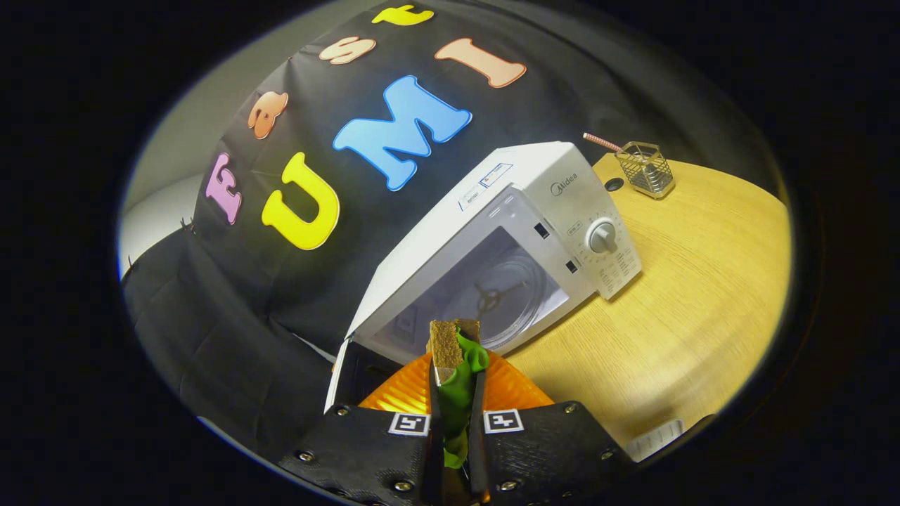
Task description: Open the microwave, put the food inside, and close the microwave door.
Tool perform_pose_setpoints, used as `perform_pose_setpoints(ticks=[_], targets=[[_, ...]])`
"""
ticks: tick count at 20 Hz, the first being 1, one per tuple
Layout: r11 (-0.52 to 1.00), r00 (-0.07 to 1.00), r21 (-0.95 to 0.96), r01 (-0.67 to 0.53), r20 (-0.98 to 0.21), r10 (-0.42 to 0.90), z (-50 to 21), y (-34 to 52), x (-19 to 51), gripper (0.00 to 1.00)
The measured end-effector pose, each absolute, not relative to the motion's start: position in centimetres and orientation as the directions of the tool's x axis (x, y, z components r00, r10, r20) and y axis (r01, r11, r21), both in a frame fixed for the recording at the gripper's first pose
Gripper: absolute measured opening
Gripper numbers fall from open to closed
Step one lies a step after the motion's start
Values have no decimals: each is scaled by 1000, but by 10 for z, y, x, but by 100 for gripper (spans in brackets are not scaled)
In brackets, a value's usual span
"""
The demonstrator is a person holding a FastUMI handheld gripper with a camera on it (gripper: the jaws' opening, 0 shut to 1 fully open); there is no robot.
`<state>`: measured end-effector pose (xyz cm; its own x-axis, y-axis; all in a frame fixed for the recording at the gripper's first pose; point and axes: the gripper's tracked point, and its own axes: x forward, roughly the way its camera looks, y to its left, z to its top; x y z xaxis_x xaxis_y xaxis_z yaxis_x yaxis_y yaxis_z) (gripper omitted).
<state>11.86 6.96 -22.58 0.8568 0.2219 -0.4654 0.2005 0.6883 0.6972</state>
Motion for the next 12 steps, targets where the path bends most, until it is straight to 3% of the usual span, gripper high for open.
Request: perform_pose_setpoints(ticks=[12], targets=[[603, 893, 747, 280, -433, 122, -280, 76, 202, 13]])
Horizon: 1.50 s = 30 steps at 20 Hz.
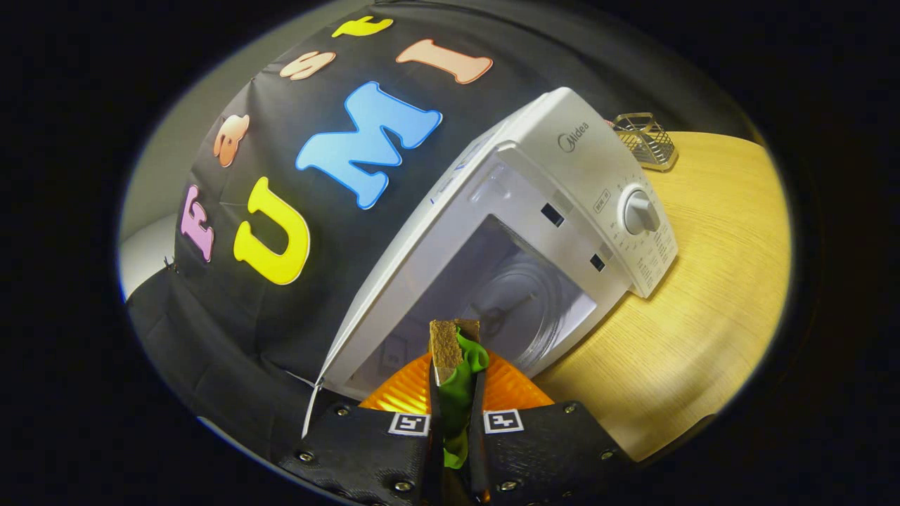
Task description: Open the microwave, put the food inside, and close the microwave door.
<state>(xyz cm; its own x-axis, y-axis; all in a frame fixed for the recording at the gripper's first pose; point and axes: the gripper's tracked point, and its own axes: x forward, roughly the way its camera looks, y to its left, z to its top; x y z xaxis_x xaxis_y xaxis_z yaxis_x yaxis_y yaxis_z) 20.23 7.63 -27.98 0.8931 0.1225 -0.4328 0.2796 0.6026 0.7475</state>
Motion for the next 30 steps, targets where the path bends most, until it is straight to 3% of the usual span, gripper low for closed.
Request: perform_pose_setpoints(ticks=[9, 20, 26, 29, 30], targets=[[528, 919, 792, 306, -390, 52, -314, 84, 251, 13], [506, 898, 766, 396, -439, -37, -347, 67, 273, 15], [564, 885, 720, 405, -463, -45, -350, 66, 265, 41], [595, 881, 698, 399, -472, -37, -351, 67, 263, 93], [612, 877, 681, 403, -478, -46, -351, 66, 258, 98]])
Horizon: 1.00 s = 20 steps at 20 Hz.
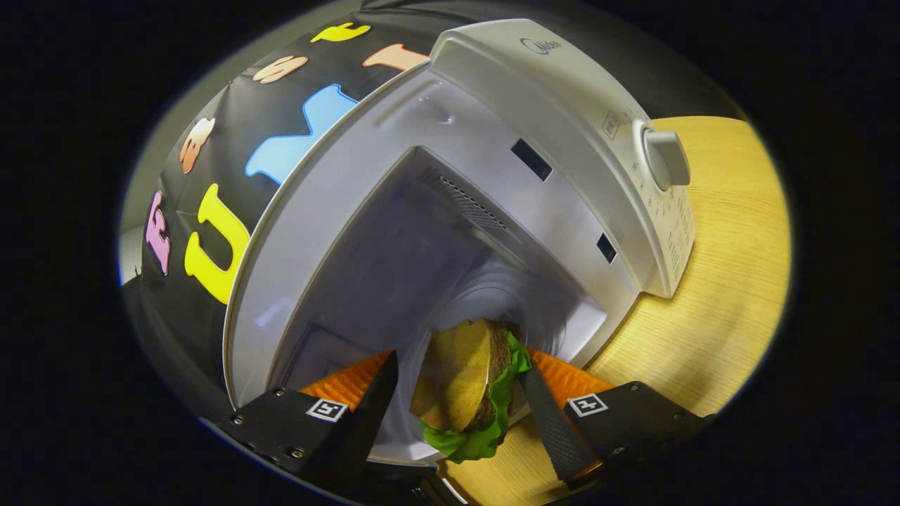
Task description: Open the microwave, put the food inside, and close the microwave door.
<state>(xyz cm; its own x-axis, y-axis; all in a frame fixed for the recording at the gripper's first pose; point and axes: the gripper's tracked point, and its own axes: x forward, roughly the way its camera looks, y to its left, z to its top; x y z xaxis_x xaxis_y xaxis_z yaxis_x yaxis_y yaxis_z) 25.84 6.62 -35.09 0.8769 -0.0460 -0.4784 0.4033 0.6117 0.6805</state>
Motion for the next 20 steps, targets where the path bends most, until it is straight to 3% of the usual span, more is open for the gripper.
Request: perform_pose_setpoints(ticks=[6, 20], targets=[[703, 843, 558, 442, -525, -114, -343, 45, 235, 97], [860, 883, 442, 254, -469, -20, -227, 29, 144, 97]])
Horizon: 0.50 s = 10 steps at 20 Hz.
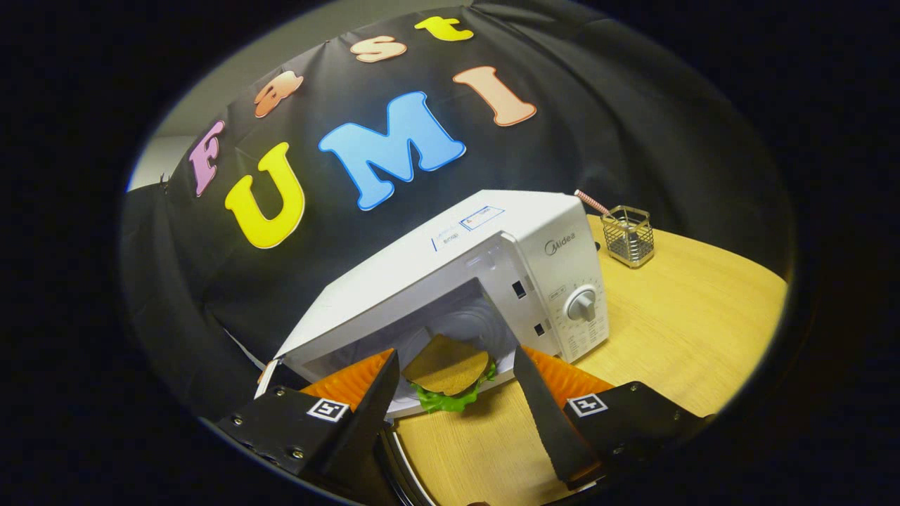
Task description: Open the microwave, put the food inside, and close the microwave door.
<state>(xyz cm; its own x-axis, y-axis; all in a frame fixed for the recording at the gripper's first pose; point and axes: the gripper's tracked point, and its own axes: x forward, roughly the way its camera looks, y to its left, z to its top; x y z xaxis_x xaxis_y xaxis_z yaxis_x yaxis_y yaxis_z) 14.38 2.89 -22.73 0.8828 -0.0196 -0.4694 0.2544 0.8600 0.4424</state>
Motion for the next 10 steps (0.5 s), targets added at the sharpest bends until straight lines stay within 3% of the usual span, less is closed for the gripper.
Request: perform_pose_setpoints(ticks=[10], targets=[[939, 912, 339, 60, -400, 86, -162, 51, 68, 97]])
